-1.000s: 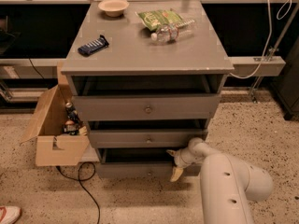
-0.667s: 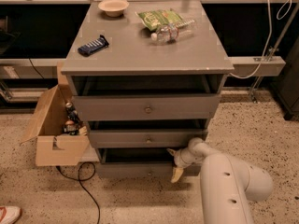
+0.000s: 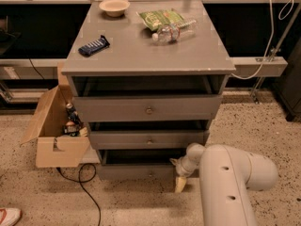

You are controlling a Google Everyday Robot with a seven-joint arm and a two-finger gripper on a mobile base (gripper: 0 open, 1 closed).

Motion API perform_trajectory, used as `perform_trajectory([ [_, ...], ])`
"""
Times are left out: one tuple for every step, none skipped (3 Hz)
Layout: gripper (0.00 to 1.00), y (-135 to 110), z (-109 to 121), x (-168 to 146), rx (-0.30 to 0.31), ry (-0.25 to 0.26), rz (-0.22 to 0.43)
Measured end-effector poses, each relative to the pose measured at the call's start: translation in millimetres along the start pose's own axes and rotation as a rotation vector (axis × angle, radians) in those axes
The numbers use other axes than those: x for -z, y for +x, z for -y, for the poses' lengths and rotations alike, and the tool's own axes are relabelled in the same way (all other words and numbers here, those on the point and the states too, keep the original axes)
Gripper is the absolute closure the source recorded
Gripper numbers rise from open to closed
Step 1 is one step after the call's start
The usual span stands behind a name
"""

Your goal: Open bottom drawer

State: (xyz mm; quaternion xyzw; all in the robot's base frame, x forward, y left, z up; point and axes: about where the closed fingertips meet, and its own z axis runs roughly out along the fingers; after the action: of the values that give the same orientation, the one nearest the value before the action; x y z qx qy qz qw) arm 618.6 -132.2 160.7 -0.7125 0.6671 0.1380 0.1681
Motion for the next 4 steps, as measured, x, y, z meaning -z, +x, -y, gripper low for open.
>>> perform_trajectory([
  [0.27, 8.7, -23.6, -8.6, -0.047, -0.086, -0.038],
  [0.50, 6.1, -23.3, -3.1, -0.047, -0.086, -0.038],
  [0.72, 3.1, -22.5, 3.5, -0.047, -0.086, -0.038],
  [0.97, -0.6, -15.8, 15.8, -0.048, -0.044, -0.033],
])
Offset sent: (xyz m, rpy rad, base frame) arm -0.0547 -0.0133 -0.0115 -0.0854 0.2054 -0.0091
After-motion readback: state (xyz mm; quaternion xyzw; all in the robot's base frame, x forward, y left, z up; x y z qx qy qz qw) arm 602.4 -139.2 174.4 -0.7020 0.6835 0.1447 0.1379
